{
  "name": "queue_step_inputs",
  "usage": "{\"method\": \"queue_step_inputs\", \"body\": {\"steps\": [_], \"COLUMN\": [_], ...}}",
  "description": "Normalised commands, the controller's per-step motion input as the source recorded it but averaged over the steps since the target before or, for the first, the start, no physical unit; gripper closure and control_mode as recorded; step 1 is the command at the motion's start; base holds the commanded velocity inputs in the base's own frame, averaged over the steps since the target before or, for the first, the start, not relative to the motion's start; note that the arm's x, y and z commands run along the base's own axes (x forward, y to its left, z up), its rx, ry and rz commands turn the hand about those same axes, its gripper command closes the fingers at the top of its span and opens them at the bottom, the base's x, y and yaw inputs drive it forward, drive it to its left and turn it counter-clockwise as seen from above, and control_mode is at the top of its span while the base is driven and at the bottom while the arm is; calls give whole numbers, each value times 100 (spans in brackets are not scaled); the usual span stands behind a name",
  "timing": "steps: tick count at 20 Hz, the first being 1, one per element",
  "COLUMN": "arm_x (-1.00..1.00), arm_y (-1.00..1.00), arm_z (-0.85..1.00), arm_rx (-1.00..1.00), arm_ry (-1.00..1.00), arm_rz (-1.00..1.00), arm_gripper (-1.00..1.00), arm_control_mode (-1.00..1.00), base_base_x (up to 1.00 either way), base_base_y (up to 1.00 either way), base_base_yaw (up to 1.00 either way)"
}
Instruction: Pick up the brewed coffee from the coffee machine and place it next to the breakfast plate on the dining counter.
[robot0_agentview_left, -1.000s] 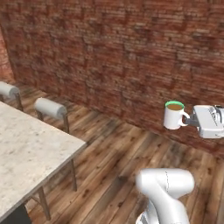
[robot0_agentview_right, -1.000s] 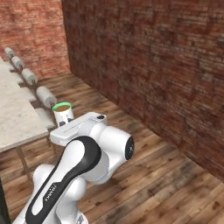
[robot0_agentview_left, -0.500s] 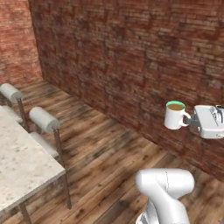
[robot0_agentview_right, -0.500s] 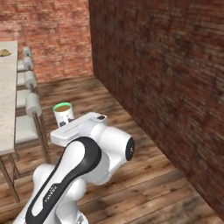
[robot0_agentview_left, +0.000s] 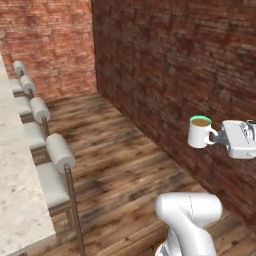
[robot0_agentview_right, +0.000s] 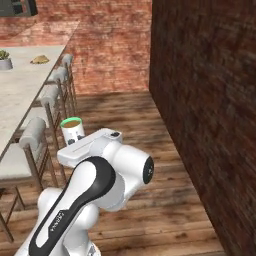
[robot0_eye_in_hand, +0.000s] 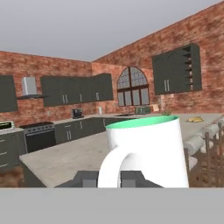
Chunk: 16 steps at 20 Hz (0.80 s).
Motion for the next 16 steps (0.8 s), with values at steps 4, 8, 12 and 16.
{"method": "queue_step_inputs", "body": {"steps": [4,8,12,16], "arm_x": [0,0,0,0], "arm_y": [0,0,0,0], "arm_z": [0,0,0,0], "arm_rx": [0,0,0,0], "arm_ry": [0,0,0,0], "arm_rz": [0,0,0,0], "arm_gripper": [100,100,100,100], "arm_control_mode": [100,100,100,100], "base_base_x": [98,100,100,100], "base_base_y": [-72,-82,-52,-50], "base_base_yaw": [45,41,44,48]}}
